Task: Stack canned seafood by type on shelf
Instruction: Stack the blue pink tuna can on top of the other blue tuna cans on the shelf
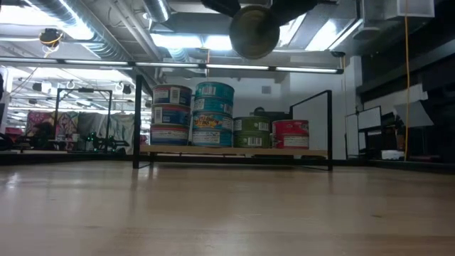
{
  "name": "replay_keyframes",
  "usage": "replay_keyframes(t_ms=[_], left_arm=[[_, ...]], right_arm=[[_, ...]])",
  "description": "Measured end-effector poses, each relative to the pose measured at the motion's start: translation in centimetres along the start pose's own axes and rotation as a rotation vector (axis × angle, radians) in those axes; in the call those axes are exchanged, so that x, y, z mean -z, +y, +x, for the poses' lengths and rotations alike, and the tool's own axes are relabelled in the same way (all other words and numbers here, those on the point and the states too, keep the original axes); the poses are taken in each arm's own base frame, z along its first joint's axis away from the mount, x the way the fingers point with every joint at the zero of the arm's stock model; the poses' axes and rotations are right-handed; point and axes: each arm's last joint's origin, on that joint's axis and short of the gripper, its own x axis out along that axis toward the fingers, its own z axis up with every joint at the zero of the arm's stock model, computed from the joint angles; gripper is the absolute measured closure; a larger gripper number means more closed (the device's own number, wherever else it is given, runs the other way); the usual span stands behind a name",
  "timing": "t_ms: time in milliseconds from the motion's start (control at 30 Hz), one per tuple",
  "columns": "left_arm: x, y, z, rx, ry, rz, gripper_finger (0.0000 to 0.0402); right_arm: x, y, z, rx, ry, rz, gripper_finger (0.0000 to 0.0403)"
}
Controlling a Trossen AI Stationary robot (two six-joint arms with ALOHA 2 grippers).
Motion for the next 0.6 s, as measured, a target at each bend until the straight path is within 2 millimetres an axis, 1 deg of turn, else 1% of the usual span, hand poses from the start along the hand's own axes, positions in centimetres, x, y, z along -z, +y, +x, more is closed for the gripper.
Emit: replay_keyframes(t_ms=[300,333,600], left_arm=[[-0.31,-0.58,0.09,0.001,-0.020,0.026,0.0135],[-0.35,-0.67,0.16,-0.002,-0.020,0.033,0.0135],[-0.31,-0.86,0.14,-0.004,-0.012,0.039,0.0135]], right_arm=[[-0.51,-0.23,0.01,0.069,-0.045,0.029,0.0217],[-0.75,-0.33,-0.08,0.073,-0.061,0.039,0.0218],[-0.71,-0.33,-0.10,0.075,-0.060,0.036,0.0216]])
